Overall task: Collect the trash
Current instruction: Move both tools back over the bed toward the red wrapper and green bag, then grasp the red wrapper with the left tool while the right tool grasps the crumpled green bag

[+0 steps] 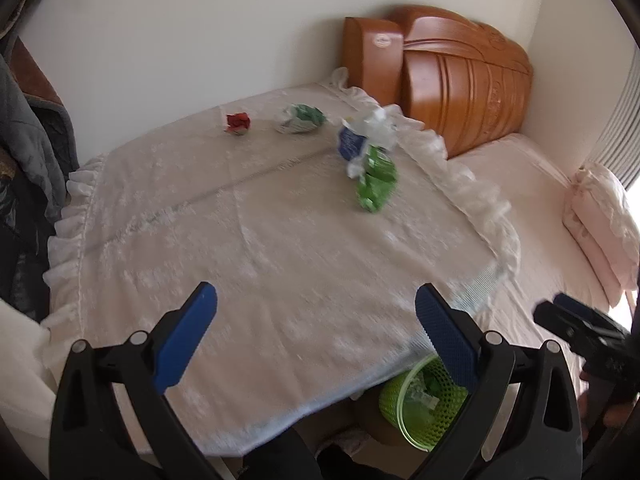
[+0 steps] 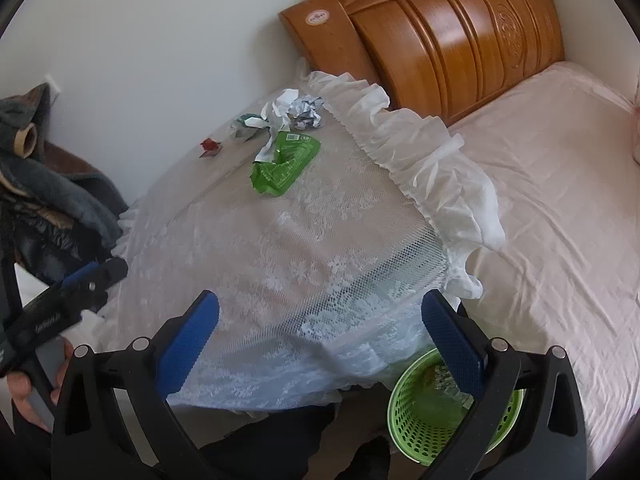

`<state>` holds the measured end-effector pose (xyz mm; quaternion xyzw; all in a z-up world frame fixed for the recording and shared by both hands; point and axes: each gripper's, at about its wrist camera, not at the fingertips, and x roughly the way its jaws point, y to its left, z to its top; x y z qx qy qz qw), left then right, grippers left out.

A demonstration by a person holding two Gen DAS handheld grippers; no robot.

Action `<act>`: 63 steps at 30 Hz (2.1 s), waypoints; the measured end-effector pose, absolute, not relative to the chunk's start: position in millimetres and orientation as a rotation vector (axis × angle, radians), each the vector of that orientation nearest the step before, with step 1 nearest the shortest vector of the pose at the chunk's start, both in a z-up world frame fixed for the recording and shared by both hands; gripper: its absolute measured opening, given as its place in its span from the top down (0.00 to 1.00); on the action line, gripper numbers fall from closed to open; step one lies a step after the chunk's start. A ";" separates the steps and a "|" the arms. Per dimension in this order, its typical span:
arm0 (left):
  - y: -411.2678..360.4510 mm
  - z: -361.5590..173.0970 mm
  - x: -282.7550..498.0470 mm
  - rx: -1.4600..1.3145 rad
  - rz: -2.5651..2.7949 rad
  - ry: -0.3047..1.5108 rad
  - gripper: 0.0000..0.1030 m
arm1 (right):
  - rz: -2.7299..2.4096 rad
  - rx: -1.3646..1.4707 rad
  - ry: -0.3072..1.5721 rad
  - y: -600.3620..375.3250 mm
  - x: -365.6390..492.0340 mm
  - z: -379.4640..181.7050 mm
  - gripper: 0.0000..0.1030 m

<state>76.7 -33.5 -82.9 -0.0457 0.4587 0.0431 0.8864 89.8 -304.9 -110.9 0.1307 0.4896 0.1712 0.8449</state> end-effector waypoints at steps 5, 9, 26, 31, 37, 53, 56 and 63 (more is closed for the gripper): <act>2.9 -91.2 126.4 -0.056 0.093 0.940 0.08 | 0.305 0.293 1.034 -285.1 109.5 -112.9 0.02; 36.1 -100.8 179.4 0.009 0.099 0.913 0.08 | 0.259 0.312 1.031 -262.9 131.0 -110.3 0.02; 116.0 -195.5 371.9 -0.030 0.160 0.939 0.08 | 0.074 0.278 1.067 -169.8 227.1 -147.5 0.02; 117.0 -210.3 392.9 -0.034 0.149 0.959 0.23 | 0.048 0.283 1.085 -170.9 233.5 -158.2 0.02; 127.1 -220.0 402.0 -0.107 0.156 0.986 0.50 | 0.089 0.271 1.105 -171.8 240.3 -167.7 0.02; 124.3 -176.9 359.2 -0.115 0.087 0.972 0.70 | 0.080 0.221 1.133 -160.9 269.1 -183.7 0.06; 115.5 -165.6 337.8 -0.122 0.064 0.973 0.70 | 0.076 0.215 1.179 -154.4 276.4 -196.4 0.16; 95.2 -155.3 289.9 -0.134 -0.009 0.990 0.70 | 0.079 0.222 1.188 -155.0 275.6 -197.7 0.50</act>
